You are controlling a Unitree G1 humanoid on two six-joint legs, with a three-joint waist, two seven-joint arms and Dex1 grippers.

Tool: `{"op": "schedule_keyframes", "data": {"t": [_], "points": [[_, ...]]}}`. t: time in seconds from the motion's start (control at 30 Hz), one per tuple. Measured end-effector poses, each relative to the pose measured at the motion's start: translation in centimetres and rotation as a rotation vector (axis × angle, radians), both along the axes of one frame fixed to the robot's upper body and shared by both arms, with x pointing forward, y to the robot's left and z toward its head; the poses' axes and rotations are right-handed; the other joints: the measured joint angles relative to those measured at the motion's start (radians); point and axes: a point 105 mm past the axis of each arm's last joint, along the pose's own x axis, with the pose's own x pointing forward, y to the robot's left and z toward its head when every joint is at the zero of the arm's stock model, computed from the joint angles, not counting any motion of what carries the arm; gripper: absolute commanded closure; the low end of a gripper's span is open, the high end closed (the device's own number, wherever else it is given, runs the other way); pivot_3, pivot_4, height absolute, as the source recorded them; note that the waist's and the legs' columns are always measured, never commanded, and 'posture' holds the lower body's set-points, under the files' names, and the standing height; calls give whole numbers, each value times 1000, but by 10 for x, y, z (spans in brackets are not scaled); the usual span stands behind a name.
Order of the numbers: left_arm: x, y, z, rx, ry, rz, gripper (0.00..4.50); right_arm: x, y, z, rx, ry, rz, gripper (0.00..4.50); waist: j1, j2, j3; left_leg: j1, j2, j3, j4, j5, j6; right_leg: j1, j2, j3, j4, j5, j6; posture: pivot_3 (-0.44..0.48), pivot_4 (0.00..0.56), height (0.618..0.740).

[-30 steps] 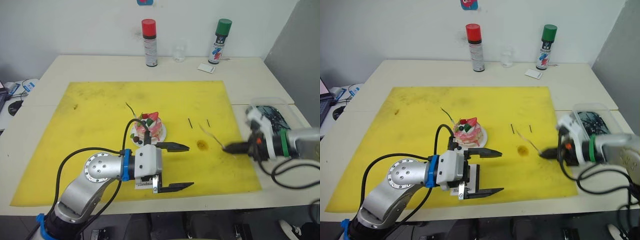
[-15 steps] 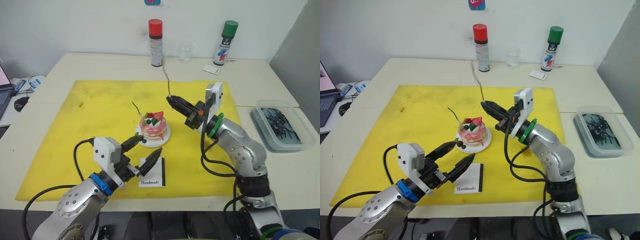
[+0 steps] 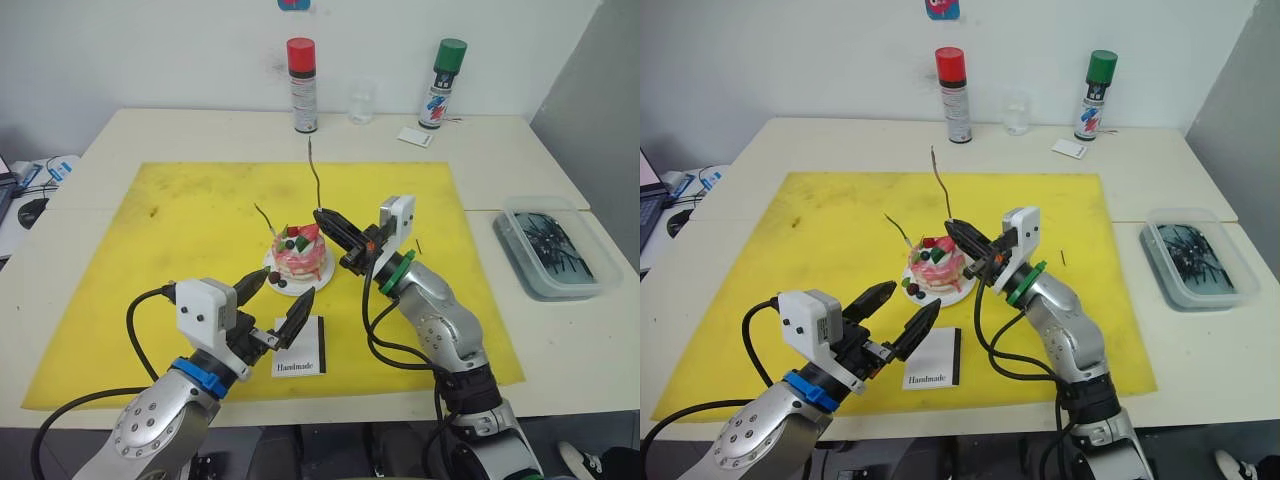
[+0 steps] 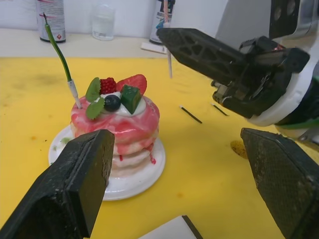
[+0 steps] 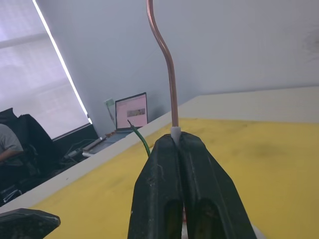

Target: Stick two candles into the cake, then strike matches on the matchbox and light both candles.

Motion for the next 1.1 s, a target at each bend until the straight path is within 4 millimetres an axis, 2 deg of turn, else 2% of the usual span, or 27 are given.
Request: {"op": "schedule_keyframes", "data": {"t": [0.3, 1.1], "points": [[4, 4, 8, 14, -22, 4, 0, 8, 6, -16, -5, 6, -36, 4453, 0, 0, 0, 0, 0, 0, 0, 0, 0, 0, 0, 1, 0, 0, 0, 0, 150, 740], [7, 9, 17, 19, -23, -9, 0, 8, 7, -31, -10, 39, -59, 4453, 0, 0, 0, 0, 0, -2, -1, 0, 0, 0, -1, 1, -1, -1, -1, 0, 150, 740]]}}
